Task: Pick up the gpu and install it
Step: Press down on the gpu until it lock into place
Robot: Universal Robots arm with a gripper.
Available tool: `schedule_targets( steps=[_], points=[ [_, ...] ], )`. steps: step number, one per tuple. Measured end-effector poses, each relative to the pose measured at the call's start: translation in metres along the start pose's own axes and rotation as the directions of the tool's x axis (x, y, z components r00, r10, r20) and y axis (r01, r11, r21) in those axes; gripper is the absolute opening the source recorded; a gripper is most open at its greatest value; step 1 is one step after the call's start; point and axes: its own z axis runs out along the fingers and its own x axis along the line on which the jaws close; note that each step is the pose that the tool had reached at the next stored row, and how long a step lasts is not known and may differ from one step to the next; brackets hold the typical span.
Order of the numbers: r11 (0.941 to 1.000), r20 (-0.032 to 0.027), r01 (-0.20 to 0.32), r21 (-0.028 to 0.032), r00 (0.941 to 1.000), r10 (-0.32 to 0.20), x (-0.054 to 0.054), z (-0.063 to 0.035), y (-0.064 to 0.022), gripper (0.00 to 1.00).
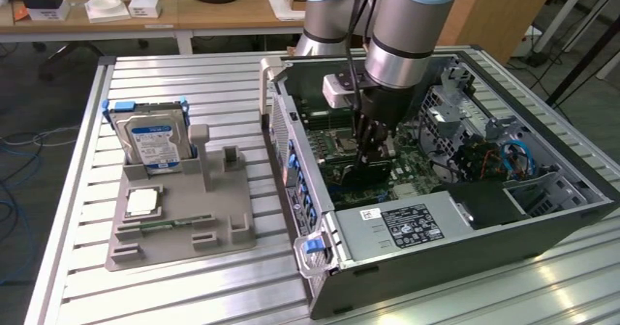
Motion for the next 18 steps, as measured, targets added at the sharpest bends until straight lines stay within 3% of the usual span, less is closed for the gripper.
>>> schedule_targets(
  steps=[9, 18],
  points=[
    [1.0000, 0.0000, 0.000, 0.0000, 1.0000, 0.000, -0.0011, -0.0047, 0.0000, 0.11],
    [1.0000, -0.0013, 0.000, -0.0006, 1.0000, 0.000, -0.0016, 0.0001, 0.0000, 0.11]
  ],
)
